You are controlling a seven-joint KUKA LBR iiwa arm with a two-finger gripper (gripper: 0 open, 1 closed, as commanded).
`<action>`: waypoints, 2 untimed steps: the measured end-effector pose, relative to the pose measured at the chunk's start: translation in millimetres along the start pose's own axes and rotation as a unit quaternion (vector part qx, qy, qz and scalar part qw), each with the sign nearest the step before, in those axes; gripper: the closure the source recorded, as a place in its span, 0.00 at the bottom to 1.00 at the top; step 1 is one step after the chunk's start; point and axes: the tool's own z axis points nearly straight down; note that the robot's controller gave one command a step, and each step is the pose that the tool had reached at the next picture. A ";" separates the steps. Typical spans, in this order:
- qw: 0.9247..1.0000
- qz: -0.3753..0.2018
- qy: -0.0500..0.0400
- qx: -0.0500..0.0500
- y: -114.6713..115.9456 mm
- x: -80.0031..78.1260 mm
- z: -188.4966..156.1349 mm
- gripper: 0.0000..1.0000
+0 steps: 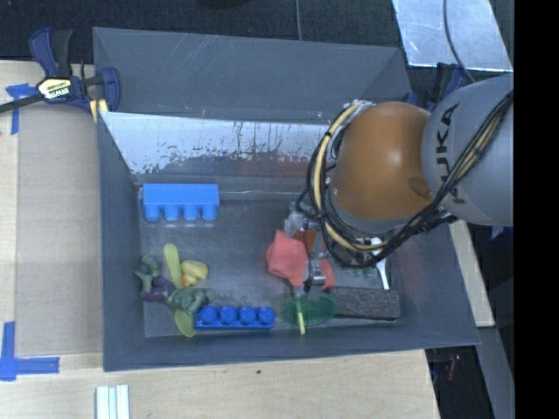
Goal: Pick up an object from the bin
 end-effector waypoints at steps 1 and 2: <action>1.000 0.001 -0.004 0.000 -0.2 -1.9 -3.8 0.00; 0.999 -0.037 -0.008 0.000 -15.1 -9.5 33.8 0.00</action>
Offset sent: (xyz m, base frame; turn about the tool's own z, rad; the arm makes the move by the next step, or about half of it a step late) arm 0.0125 -0.0358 -0.0870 -0.1629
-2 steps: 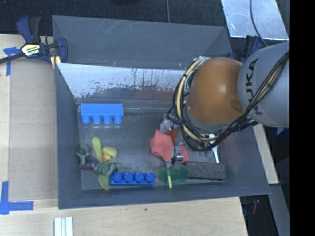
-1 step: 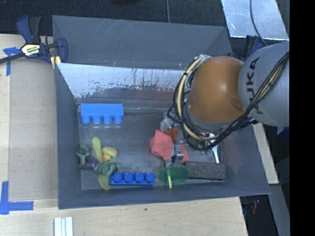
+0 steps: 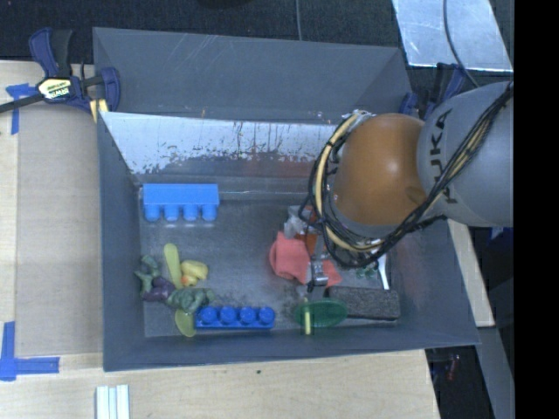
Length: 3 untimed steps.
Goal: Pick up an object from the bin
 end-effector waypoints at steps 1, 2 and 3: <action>0.998 -0.063 0.000 0.000 -46.4 -25.4 53.0 0.00; 1.000 0.002 0.001 0.000 -48.1 -27.7 53.2 1.00; 1.000 0.024 0.001 0.000 -47.7 -24.8 53.0 1.00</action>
Offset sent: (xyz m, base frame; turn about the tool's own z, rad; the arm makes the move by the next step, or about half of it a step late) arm 0.0242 -0.0448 -0.0531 0.1044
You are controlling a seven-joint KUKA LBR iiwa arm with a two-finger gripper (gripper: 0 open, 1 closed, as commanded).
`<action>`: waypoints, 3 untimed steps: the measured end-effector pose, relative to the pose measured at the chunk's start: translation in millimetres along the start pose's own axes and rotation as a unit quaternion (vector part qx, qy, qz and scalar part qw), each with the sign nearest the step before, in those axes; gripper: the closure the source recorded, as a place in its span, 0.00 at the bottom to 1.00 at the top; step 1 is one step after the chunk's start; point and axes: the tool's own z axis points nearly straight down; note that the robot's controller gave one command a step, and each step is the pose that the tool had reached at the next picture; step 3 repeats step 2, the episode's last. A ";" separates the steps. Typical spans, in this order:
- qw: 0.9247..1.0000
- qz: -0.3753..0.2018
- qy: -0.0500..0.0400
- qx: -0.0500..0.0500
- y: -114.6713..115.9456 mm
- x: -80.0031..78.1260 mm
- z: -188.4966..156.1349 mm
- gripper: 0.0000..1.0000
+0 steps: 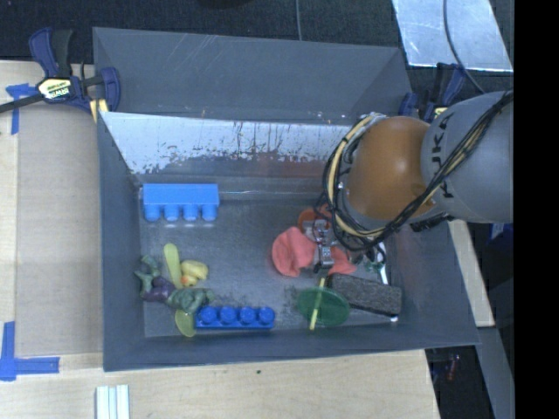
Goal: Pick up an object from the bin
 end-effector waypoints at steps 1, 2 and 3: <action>1.000 0.006 0.001 0.000 4.9 -7.5 -57.9 1.00; 1.000 0.030 0.002 0.000 0.0 -1.2 -125.8 1.00; 1.000 0.030 0.002 0.000 0.0 -1.2 -125.8 1.00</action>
Offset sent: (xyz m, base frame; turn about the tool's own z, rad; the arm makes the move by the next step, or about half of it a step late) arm -0.0060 -0.0046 0.1725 0.0972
